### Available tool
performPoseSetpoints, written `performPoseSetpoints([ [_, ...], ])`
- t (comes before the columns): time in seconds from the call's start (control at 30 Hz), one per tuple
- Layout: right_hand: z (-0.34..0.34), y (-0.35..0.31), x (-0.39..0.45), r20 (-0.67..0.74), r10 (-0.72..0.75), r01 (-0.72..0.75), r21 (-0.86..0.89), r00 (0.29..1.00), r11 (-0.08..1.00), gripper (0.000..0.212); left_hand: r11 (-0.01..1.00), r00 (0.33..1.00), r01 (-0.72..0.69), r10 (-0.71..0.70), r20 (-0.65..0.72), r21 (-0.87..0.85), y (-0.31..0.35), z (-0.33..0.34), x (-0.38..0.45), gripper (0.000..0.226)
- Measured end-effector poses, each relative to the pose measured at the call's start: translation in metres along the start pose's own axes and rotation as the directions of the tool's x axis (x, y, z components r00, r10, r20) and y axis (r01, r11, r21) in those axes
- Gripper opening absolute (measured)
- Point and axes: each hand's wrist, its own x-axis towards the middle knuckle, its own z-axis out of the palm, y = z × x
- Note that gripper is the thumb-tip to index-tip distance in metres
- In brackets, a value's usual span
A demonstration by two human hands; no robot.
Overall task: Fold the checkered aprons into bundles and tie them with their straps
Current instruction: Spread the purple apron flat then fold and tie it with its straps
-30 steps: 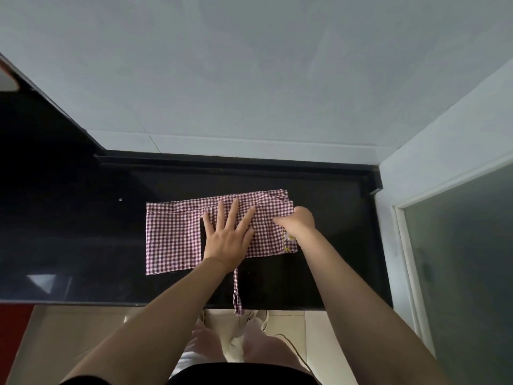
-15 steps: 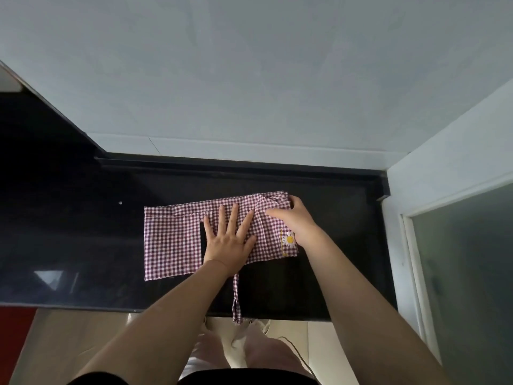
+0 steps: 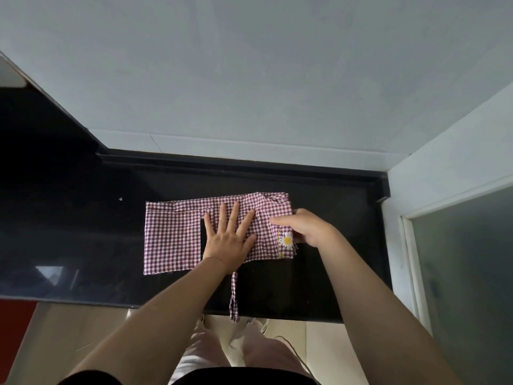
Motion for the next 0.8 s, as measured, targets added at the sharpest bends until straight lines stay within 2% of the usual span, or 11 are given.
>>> performPoseSetpoints([
  [0.1, -0.011, 0.001, -0.009, -0.074, -0.025, 0.019, -0.078, 0.997, 0.997, 0.054, 0.999, 0.999, -0.053, 0.053, -0.002, 0.01, 0.013, -0.004, 0.007, 0.066],
  [0.2, -0.031, -0.001, -0.02, -0.253, -0.056, 0.042, -0.062, 0.966, 0.997, 0.023, 0.979, 0.986, -0.165, 0.165, -0.003, -0.118, 0.043, -0.023, 0.02, 0.064],
  [0.27, -0.046, -0.002, -0.027, -0.386, -0.095, 0.057, -0.108, 0.918, 0.992, 0.012, 0.968, 0.981, -0.185, 0.172, -0.086, -0.169, 0.052, -0.036, 0.021, 0.062],
  [0.33, -0.054, -0.003, -0.033, -0.481, -0.153, 0.067, -0.192, 0.863, 0.979, 0.014, 0.98, 0.981, -0.049, 0.011, -0.195, -0.192, 0.045, -0.041, 0.014, 0.06],
  [0.4, -0.053, -0.01, -0.038, -0.521, -0.214, 0.091, -0.251, 0.826, 0.964, 0.016, 0.947, 0.958, 0.203, -0.244, -0.148, -0.249, 0.028, -0.042, 0.004, 0.058],
  [0.47, -0.04, -0.024, -0.041, -0.501, -0.263, 0.129, -0.286, 0.825, 0.95, 0.018, 0.882, 0.931, 0.351, -0.366, 0.012, -0.315, 0.011, -0.041, -0.002, 0.06],
  [0.5, -0.028, -0.034, -0.042, -0.463, -0.291, 0.153, -0.312, 0.838, 0.938, 0.019, 0.876, 0.938, 0.339, -0.343, 0.051, -0.343, 0.003, -0.042, -0.003, 0.059],
  [0.57, 0.005, -0.051, -0.043, -0.383, -0.346, 0.206, -0.361, 0.857, 0.91, 0.029, 0.869, 0.969, 0.237, -0.244, 0.041, -0.434, -0.008, -0.042, -0.002, 0.051],
  [0.67, 0.063, -0.066, -0.041, -0.261, -0.386, 0.266, -0.396, 0.885, 0.879, 0.051, 0.778, 0.983, 0.138, -0.181, -0.008, -0.612, -0.026, -0.047, 0.0, 0.042],
  [0.73, 0.086, -0.063, -0.034, -0.225, -0.37, 0.246, -0.436, 0.901, 0.866, 0.054, 0.653, 0.978, 0.125, -0.207, -0.017, -0.747, -0.032, -0.053, -0.001, 0.041],
  [0.8, 0.108, -0.059, -0.024, -0.236, -0.336, 0.208, -0.44, 0.912, 0.873, 0.054, 0.45, 0.956, 0.173, -0.291, 0.04, -0.876, -0.047, -0.058, -0.005, 0.038],
])
